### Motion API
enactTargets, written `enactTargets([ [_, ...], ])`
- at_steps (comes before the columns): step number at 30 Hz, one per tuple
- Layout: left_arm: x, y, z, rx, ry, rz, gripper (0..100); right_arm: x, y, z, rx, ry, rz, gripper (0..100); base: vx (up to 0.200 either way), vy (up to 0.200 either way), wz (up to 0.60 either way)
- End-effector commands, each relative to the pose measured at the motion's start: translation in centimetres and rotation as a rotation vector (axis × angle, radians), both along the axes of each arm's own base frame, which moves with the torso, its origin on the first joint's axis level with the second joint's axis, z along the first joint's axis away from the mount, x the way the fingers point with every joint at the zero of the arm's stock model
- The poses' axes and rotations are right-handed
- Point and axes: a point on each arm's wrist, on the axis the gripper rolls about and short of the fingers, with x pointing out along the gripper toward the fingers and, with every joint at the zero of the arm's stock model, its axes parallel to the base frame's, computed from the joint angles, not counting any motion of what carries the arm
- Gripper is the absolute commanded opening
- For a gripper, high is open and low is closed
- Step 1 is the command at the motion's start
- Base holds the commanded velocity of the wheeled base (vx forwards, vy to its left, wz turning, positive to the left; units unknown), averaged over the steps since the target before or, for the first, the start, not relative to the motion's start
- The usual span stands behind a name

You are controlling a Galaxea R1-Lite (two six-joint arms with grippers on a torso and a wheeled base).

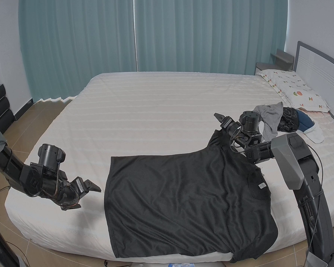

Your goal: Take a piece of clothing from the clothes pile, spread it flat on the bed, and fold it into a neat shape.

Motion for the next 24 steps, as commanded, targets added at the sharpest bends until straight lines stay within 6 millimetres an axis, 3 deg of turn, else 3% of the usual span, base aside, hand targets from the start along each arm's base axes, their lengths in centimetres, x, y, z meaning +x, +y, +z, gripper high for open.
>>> enactTargets([
  [1,0.5,0.0,0.2,-0.001,-0.018,0.005,100,0.1,-0.8,-2.1,-0.041,0.054,-0.028,100,0.000,0.000,0.00],
  [6,2.0,0.0,0.9,-0.006,-0.057,0.028,100,0.2,-1.6,-1.0,-0.041,0.042,-0.068,100,0.000,0.000,0.00],
  [9,4.2,-0.1,0.3,0.003,-0.066,0.045,100,-0.6,-2.6,0.2,-0.049,0.095,-0.073,100,0.000,0.000,0.00],
  [18,10.6,-0.3,-3.1,0.045,-0.085,0.079,100,-3.4,-5.1,0.6,-0.051,0.207,-0.031,100,0.000,0.000,0.00],
  [24,15.3,-0.9,-4.1,0.040,-0.162,0.076,100,-4.6,-5.3,0.0,-0.042,0.259,0.014,100,0.000,0.000,0.00],
])
